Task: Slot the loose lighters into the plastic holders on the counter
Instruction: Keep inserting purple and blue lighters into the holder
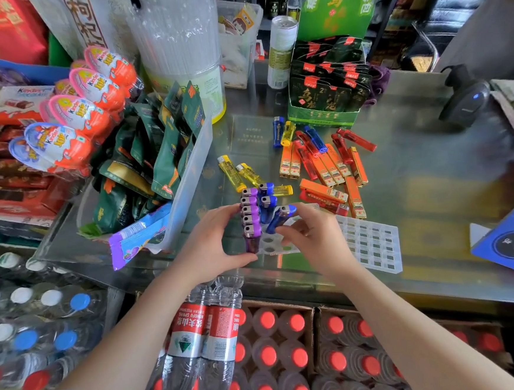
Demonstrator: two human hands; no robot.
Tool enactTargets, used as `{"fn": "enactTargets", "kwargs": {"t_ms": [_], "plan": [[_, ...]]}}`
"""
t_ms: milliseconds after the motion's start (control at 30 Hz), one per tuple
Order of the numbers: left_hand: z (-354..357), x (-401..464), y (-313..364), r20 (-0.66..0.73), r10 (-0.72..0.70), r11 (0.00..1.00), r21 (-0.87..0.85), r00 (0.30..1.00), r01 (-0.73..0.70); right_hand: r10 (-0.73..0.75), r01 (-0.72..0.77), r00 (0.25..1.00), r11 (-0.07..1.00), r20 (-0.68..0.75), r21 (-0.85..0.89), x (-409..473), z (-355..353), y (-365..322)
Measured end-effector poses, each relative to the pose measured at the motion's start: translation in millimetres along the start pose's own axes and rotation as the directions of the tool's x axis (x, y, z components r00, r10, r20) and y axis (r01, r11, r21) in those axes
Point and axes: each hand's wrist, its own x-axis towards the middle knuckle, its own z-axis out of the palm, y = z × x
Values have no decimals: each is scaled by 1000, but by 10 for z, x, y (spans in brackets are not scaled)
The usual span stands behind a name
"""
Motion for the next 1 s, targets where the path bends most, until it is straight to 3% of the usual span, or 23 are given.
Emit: {"fn": "enactTargets", "kwargs": {"t_ms": [200, 533, 633, 667, 767, 833, 900, 1000], "plan": [[3, -2, -9, 10, -11, 1000, -6, 1000, 11, -54, 52, 998, 996, -30, -72, 38, 60, -45], [-10, -8, -5, 26, -29, 1000, -7, 999, 29, -168, 146, 985, 912, -26, -385, 70, 124, -28], [-6, -6, -2, 22, -27, 1000, -12, 999, 27, -283, 260, 958, 781, 50, -568, 85, 109, -41], [-4, -8, -7, 20, -25, 1000, -16, 999, 25, -260, 272, 960, 768, 105, -580, 123, 63, -50], [-1, -11, -14, 5, -38, 998, -42, 999, 38, -143, 225, 967, 869, 212, -441, 267, -166, -11], [-6, -4, -5, -24, -36, 997, -73, 999, 35, -149, 175, 984, 922, 101, -344, 363, -297, 30], [-17, 15, 19, -56, -26, 995, -93, 998, 21, -110, 75, 988, 952, -104, -296, 507, -387, 78], [-25, 36, 24, -69, -27, 995, -95, 997, 20, 4, -102, 949, 950, -316, -296, 828, -482, 153]]}}
